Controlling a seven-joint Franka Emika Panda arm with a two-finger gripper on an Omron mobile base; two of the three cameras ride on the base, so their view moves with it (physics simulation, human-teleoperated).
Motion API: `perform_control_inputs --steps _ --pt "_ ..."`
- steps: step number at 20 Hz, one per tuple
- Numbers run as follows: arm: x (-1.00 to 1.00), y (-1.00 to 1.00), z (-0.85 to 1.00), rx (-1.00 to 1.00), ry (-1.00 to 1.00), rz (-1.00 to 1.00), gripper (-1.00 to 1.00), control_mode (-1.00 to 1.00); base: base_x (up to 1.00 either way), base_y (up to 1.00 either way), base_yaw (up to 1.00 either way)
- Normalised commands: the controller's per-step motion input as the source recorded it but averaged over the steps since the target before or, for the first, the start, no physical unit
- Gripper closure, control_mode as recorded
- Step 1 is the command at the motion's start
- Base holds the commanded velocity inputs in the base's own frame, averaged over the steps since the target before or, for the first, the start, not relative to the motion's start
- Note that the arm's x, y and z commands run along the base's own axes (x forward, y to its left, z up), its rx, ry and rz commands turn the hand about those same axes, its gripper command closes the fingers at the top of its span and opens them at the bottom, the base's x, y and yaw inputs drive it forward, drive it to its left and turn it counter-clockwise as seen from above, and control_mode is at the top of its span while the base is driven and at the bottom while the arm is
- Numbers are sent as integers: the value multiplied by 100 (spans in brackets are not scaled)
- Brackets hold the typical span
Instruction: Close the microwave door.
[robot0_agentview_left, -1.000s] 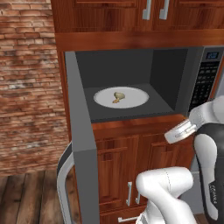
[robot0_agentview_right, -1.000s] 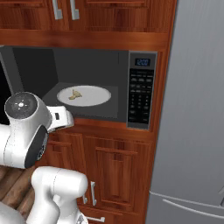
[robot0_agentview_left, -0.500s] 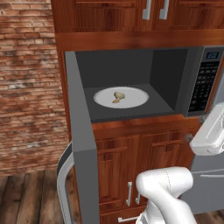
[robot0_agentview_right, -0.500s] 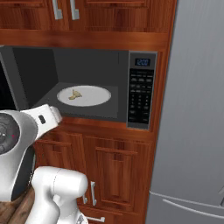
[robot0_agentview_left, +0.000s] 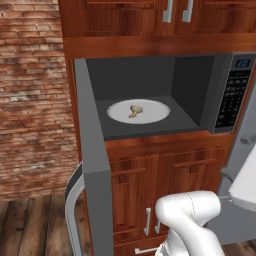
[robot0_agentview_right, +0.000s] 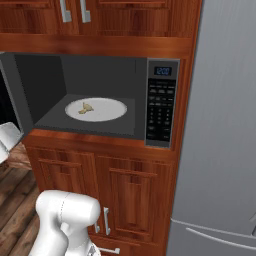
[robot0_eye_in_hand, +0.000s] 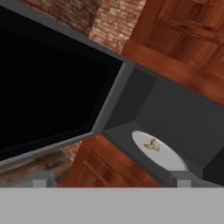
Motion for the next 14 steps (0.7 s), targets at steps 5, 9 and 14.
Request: perform_control_inputs --steps 5,9,14 --pt "-42 52 23 0 -5 0 -100 -100 0 0 0" --pt "-77 18 23 2 -18 2 -100 -100 0 0 0" --pt "-88 7 25 3 -22 18 -100 -100 0 0 0"
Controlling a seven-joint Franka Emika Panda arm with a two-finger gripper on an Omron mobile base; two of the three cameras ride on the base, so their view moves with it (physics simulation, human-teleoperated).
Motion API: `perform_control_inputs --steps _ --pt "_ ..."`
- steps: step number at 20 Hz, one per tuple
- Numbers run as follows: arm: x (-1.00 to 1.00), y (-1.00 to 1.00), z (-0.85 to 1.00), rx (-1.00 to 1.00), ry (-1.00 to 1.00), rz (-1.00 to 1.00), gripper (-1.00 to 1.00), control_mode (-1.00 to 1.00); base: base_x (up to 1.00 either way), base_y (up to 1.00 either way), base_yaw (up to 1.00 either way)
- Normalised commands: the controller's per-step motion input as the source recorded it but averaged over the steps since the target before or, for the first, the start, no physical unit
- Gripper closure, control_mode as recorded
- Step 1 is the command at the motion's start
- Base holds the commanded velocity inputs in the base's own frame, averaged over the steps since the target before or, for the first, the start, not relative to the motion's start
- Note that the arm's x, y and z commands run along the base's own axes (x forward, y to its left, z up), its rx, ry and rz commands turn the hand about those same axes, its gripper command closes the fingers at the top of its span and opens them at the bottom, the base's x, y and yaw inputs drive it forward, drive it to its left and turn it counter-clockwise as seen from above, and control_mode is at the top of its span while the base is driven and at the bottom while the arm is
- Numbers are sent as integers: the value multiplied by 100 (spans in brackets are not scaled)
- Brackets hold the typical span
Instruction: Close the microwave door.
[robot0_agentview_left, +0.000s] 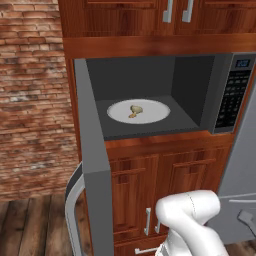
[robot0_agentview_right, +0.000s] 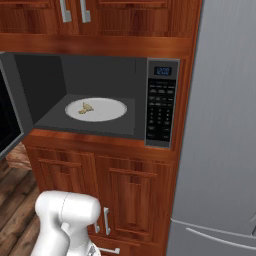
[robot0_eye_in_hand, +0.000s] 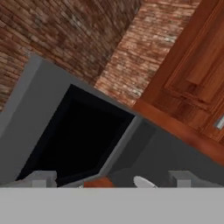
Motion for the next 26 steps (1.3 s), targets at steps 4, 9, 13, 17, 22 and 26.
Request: perform_control_inputs --steps 4,9,13,17,22,26 --pt "-82 1 30 6 -14 40 -100 -100 0 0 0" --pt "-60 47 20 5 3 42 -100 -100 0 0 0" --pt "-6 79 0 0 -7 13 -100 -100 0 0 0" --pt "0 80 0 0 -7 2 -100 -100 0 0 0" --pt "12 20 -13 0 -14 -15 -100 -100 0 0 0" --pt "42 11 -52 0 -3 -39 -100 -100 0 0 0"
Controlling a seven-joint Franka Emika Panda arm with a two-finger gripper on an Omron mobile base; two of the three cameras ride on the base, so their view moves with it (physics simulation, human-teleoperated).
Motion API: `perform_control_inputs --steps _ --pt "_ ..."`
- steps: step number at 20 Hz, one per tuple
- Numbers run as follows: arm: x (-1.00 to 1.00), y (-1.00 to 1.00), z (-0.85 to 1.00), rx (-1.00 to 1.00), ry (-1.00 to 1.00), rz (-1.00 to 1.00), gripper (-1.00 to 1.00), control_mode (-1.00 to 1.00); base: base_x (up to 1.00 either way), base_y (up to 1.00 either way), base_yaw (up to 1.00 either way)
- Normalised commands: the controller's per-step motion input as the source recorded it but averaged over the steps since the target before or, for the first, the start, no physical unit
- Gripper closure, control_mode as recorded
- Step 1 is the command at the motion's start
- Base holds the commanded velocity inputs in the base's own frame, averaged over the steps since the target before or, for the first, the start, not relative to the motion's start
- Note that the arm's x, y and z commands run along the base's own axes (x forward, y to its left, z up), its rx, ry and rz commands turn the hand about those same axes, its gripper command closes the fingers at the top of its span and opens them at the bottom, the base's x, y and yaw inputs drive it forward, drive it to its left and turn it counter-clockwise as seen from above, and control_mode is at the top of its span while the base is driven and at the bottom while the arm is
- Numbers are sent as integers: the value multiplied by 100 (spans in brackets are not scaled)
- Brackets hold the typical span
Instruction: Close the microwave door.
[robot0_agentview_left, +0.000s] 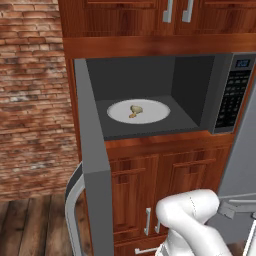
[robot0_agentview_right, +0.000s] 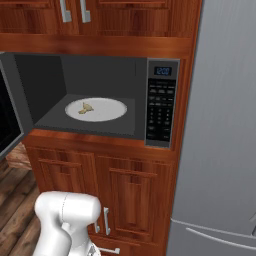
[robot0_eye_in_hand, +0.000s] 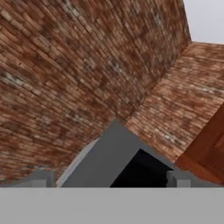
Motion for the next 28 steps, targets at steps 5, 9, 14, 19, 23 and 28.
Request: perform_control_inputs --steps 5,9,14,19,23,28 --pt "45 2 -85 3 0 -50 -100 -100 0 0 0" --pt "47 53 -55 0 0 -49 -100 -100 0 0 0" --pt "37 89 -24 0 -1 -32 -100 -100 0 0 0" --pt "41 55 -24 0 -2 -19 -100 -100 0 0 0" --pt "74 30 -40 0 -3 -21 -100 -100 0 0 0" --pt "84 38 -33 0 -9 -22 -100 -100 0 0 0"
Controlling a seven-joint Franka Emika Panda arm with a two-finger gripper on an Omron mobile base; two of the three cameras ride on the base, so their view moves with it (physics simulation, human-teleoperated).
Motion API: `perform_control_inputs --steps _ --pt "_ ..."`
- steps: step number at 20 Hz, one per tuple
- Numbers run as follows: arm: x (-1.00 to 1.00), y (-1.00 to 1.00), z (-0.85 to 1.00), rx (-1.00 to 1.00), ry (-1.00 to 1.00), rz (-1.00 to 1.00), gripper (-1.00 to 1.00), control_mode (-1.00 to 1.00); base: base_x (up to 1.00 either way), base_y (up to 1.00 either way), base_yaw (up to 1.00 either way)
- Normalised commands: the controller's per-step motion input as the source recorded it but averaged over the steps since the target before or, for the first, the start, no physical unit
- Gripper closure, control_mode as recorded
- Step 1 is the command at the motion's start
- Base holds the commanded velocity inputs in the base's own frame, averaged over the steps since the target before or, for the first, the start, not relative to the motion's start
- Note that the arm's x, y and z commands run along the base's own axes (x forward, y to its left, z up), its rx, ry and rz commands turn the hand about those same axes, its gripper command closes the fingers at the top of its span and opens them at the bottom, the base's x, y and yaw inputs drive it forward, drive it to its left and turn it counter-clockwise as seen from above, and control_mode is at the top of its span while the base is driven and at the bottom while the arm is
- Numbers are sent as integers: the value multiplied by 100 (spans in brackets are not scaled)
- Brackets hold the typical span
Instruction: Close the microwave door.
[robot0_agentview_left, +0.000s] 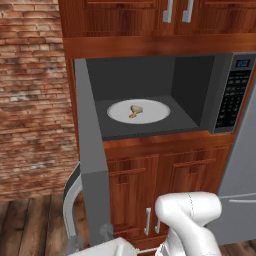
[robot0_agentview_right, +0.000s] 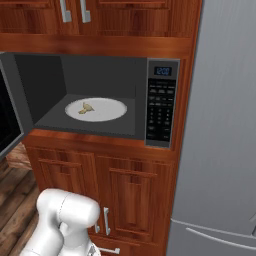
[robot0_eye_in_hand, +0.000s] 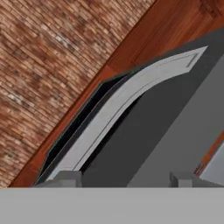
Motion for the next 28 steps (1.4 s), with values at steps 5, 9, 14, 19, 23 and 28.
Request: perform_control_inputs --steps 5,9,14,19,23,28 --pt "71 39 -26 0 -9 -20 -100 -100 0 0 0" --pt "54 -6 -32 4 -10 -24 -100 -100 0 0 0" --pt "15 -84 -12 16 -1 -25 -100 -100 0 0 0" --pt "0 -100 0 25 0 -18 -100 -100 0 0 0" --pt "0 -100 0 26 0 -14 -100 -100 0 0 0" --pt "3 -100 -2 26 0 -10 -100 -100 0 0 0"
